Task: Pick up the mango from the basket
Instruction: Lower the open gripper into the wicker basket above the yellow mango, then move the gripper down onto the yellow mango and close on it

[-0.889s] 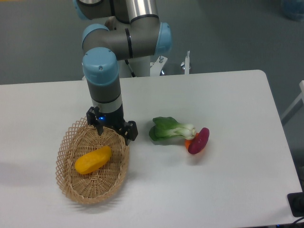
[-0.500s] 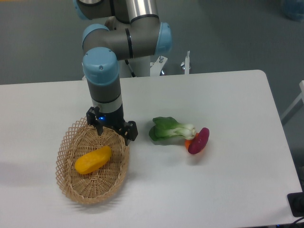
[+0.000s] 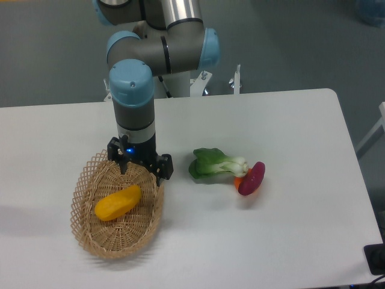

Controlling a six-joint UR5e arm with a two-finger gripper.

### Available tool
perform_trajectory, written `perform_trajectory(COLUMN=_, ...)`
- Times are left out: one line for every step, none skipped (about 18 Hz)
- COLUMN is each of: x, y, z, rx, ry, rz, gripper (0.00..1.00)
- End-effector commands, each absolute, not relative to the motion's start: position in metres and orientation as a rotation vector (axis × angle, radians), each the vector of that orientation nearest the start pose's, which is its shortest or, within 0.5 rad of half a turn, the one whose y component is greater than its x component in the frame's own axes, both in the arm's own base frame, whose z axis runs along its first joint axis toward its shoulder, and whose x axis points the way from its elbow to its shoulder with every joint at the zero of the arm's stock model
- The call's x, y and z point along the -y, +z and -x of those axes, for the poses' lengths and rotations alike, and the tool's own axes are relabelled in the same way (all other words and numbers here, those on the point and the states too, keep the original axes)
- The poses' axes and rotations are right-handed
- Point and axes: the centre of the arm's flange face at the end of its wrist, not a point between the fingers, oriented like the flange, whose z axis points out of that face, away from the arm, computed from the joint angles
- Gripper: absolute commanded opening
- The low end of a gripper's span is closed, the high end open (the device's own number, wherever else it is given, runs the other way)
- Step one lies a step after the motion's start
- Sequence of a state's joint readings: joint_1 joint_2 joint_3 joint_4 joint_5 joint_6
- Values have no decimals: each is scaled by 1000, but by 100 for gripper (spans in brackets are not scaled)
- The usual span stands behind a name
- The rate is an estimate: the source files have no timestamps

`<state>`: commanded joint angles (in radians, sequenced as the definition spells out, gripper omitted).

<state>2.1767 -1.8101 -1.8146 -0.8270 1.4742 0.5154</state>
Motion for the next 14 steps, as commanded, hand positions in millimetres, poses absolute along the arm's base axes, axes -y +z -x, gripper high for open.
perform_trajectory(x=-550, y=321, z=206, rx=111, ry=89, rz=2859, gripper=100)
perform_trajectory(x=-551, y=314, z=207, rx=114, ry=83, rz=2865, gripper=100)
perform_trajectory(x=-552, y=307, z=205, rx=111, ry=73, rz=2876, gripper=100)
perform_trajectory(x=-553, y=302, z=204, rx=111, ry=65, rz=2883, gripper=100)
perform_trajectory(x=-557, y=293, z=200, rx=111, ry=55, rz=2894, gripper=100)
perform_trajectory(x=-559, y=289, z=199, rx=113, ry=53, rz=2894, gripper=100)
perform_trajectory(x=-562, y=283, z=199, rx=111, ry=54, rz=2895, gripper=100)
perform_trajectory(x=-565, y=278, z=194, rx=96, ry=55, rz=2898, gripper=100)
perform_trajectory(x=-569, y=273, z=189, rx=79, ry=55, rz=2899, gripper=100)
perform_trajectory(x=-572, y=267, z=184, rx=62, ry=49, rz=2908, gripper=100)
perform_trajectory(x=-574, y=264, z=180, rx=53, ry=45, rz=2911, gripper=100)
perform_trajectory(x=-575, y=262, z=178, rx=47, ry=42, rz=2914, gripper=100)
perform_trajectory(x=-577, y=259, z=175, rx=29, ry=40, rz=2917, gripper=100)
perform_trajectory(x=-579, y=258, z=173, rx=18, ry=39, rz=2918, gripper=100)
